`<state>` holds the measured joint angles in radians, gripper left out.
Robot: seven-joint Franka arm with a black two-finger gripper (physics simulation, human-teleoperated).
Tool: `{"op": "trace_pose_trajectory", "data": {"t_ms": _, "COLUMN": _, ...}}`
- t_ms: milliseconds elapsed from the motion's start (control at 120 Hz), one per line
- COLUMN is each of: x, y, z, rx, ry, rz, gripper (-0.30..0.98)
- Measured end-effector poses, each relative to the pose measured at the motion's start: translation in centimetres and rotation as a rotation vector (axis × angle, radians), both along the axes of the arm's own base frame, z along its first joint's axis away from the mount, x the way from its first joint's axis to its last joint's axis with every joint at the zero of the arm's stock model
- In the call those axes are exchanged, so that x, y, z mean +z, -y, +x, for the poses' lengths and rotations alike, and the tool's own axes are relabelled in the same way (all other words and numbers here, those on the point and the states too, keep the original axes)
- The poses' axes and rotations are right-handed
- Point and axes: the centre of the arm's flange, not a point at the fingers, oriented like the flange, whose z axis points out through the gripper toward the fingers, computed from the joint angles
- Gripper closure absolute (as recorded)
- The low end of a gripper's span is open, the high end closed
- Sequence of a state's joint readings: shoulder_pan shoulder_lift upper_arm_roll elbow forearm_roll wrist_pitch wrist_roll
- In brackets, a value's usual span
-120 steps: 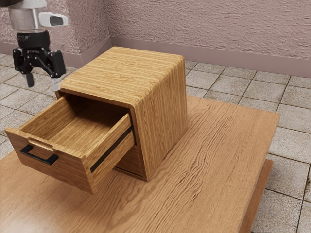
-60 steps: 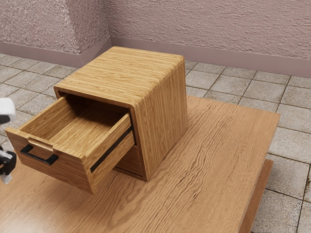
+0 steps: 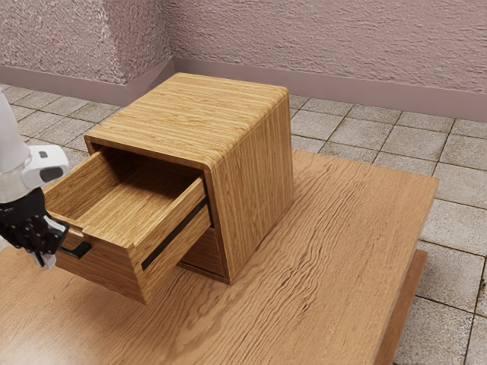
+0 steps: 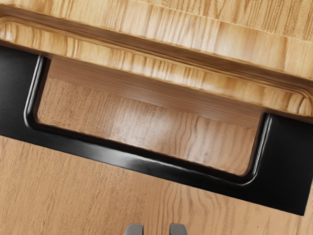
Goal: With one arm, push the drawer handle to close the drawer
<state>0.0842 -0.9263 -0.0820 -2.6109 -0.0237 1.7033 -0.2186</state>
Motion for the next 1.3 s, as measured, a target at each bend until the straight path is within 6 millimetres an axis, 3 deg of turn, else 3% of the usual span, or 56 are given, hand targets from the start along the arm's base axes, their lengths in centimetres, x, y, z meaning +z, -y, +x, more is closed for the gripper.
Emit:
{"op": "trace_pose_trajectory", "data": {"t_ms": 217, "x": -1.1, "y": -1.3, "z": 3.5, "rx": 0.02, "ry": 0.009, "rz": 0.006, "gripper": 0.72}}
{"op": "trace_pose_trajectory", "data": {"t_ms": 417, "x": -0.8, "y": -1.5, "z": 7.4, "rx": 0.017, "ry": 0.048, "rz": 0.012, "gripper": 0.72}}
{"op": "trace_pose_trajectory", "data": {"t_ms": 542, "x": -0.6, "y": -1.6, "z": 10.5, "rx": 0.012, "ry": 0.076, "rz": 0.01, "gripper": 0.72}}
{"op": "trace_pose_trajectory", "data": {"t_ms": 842, "x": -0.1, "y": -1.9, "z": 20.2, "rx": -0.029, "ry": 0.13, "rz": 0.001, "gripper": 0.72}}
{"op": "trace_pose_trajectory", "data": {"t_ms": 967, "x": -0.5, "y": -2.0, "z": 22.6, "rx": -0.048, "ry": 0.141, "rz": -0.007, "gripper": 0.71}}
{"op": "trace_pose_trajectory", "data": {"t_ms": 1017, "x": -0.5, "y": -2.0, "z": 22.7, "rx": -0.051, "ry": 0.147, "rz": -0.033, "gripper": 0.62}}
{"op": "trace_pose_trajectory", "data": {"t_ms": 1133, "x": 2.5, "y": -1.2, "z": 16.2, "rx": -0.069, "ry": 0.195, "rz": -0.025, "gripper": 0.63}}
{"op": "trace_pose_trajectory", "data": {"t_ms": 1183, "x": 3.5, "y": -1.0, "z": 14.5, "rx": -0.07, "ry": 0.192, "rz": -0.019, "gripper": 0.56}}
{"op": "trace_pose_trajectory", "data": {"t_ms": 1217, "x": 4.6, "y": -0.8, "z": 14.1, "rx": -0.067, "ry": 0.192, "rz": -0.026, "gripper": 0.48}}
{"op": "trace_pose_trajectory", "data": {"t_ms": 1267, "x": 8.0, "y": -0.1, "z": 14.5, "rx": -0.073, "ry": 0.212, "rz": -0.034, "gripper": 0.37}}
{"op": "trace_pose_trajectory", "data": {"t_ms": 1300, "x": 10.8, "y": 0.8, "z": 15.7, "rx": -0.088, "ry": 0.226, "rz": -0.038, "gripper": 0.32}}
